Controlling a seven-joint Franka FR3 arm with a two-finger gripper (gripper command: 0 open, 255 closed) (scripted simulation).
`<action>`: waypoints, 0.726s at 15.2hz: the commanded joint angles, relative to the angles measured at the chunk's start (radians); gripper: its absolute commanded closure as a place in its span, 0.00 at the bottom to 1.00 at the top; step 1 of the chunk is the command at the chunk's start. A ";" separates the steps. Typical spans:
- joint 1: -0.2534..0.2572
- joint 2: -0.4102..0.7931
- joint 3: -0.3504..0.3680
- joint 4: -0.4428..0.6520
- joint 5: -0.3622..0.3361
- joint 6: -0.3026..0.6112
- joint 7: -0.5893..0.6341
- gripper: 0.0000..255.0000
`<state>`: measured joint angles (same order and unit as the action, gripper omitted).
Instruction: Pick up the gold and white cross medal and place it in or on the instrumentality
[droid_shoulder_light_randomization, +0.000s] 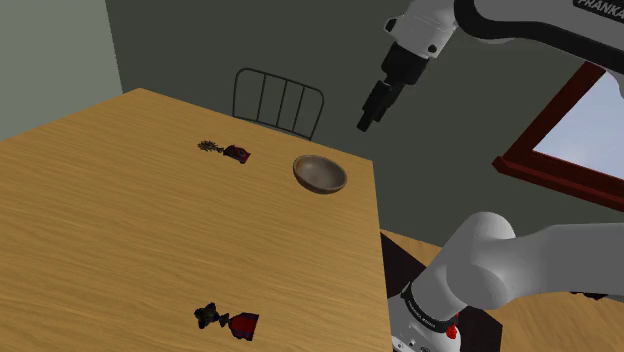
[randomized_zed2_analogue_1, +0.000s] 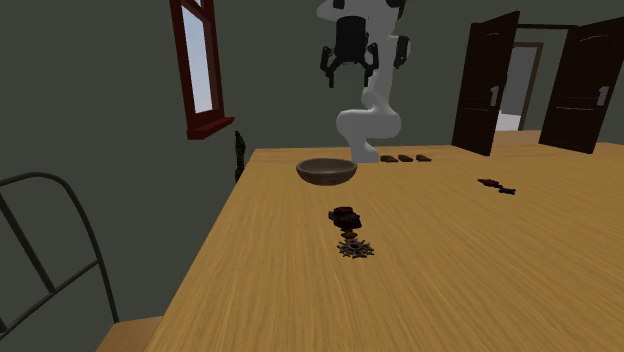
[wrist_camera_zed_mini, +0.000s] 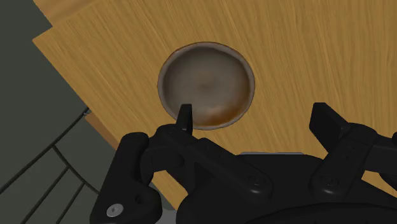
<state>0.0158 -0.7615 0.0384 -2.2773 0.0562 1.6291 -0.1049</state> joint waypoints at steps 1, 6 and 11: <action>0.000 0.000 0.000 0.000 0.000 0.000 0.000 0.00; 0.005 0.167 0.031 0.034 0.014 0.120 0.027 0.00; 0.009 0.346 0.061 0.102 0.018 0.220 0.056 0.00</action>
<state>0.0232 -0.4522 0.0924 -2.1880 0.0732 1.8270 -0.0560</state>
